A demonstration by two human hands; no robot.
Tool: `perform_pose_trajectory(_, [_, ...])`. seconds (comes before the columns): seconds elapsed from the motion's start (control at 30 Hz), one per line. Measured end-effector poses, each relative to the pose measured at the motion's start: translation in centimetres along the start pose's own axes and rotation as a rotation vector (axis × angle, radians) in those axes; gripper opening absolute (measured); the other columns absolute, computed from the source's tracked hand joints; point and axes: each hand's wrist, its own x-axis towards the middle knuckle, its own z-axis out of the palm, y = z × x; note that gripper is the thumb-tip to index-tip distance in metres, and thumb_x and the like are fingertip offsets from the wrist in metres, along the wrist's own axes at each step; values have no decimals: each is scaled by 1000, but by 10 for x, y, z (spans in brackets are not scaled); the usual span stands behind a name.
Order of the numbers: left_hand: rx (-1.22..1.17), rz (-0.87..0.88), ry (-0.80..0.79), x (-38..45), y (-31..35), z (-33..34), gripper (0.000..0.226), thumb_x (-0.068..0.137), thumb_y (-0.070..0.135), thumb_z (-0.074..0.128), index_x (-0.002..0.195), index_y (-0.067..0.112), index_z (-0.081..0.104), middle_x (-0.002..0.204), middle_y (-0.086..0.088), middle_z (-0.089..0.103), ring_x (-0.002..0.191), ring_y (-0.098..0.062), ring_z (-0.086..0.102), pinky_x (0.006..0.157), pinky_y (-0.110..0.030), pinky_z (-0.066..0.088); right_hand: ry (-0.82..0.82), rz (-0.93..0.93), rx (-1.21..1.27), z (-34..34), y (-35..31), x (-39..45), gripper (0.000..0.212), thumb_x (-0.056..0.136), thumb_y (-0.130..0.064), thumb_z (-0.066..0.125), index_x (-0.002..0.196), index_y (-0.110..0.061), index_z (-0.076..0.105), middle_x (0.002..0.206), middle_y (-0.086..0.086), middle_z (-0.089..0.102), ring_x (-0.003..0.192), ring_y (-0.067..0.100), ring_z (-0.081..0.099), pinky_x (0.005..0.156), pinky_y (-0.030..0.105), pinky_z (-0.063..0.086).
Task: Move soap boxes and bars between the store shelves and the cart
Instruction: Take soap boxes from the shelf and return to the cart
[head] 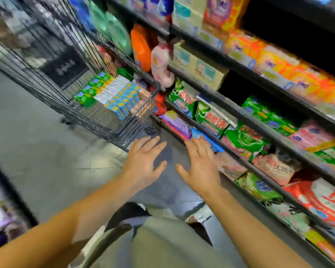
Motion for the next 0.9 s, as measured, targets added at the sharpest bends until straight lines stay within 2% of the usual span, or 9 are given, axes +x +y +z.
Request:
perform_pose_trajectory(0.1, [16, -39, 3, -19, -52, -17, 56, 82, 46, 54, 126, 13, 66, 134, -10, 60, 120, -38, 55, 101, -54, 44, -47, -40, 1, 25, -45, 18, 78, 72, -49, 62, 137, -8, 55, 142, 17, 52, 133, 40, 45, 116, 44, 26])
perform_pose_trajectory(0.2, [57, -102, -63, -29, -96, -30, 60, 85, 50, 47, 133, 16, 61, 139, -9, 57, 125, -37, 52, 105, -52, 40, -96, -78, 14, 44, -81, 38, 78, 70, -47, 64, 136, -7, 56, 142, 17, 52, 132, 41, 47, 112, 50, 37])
perform_pose_trajectory(0.37, [84, -171, 19, -24, -145, -48, 59, 85, 48, 45, 128, 13, 64, 132, -13, 62, 120, -39, 56, 103, -52, 44, -199, -131, 4, 62, -121, 81, 81, 75, -49, 59, 144, -8, 48, 151, 17, 42, 142, 39, 35, 118, 50, 28])
perform_pose_trajectory(0.53, [80, -222, -28, 11, -193, -58, 60, 86, 49, 45, 133, 16, 60, 139, -10, 57, 127, -37, 51, 102, -57, 41, -258, -177, -2, 81, -142, 147, 80, 85, -47, 65, 151, -12, 37, 158, 12, 31, 148, 33, 22, 121, 42, 16])
perform_pose_trajectory(0.77, [99, -250, -115, 82, -253, -75, 63, 84, 51, 43, 134, 17, 59, 139, -11, 57, 125, -41, 51, 100, -59, 42, -332, -141, 67, 105, -161, 244, 78, 91, -45, 63, 154, -15, 29, 162, 9, 22, 150, 29, 12, 123, 42, 12])
perform_pose_trajectory(0.9, [141, -189, -137, 120, -284, -84, 62, 85, 50, 44, 135, 15, 57, 139, -12, 56, 123, -40, 51, 99, -58, 43, -352, -97, 83, 114, -165, 291, 77, 91, -43, 64, 154, -16, 30, 162, 7, 22, 149, 27, 13, 120, 41, 15])
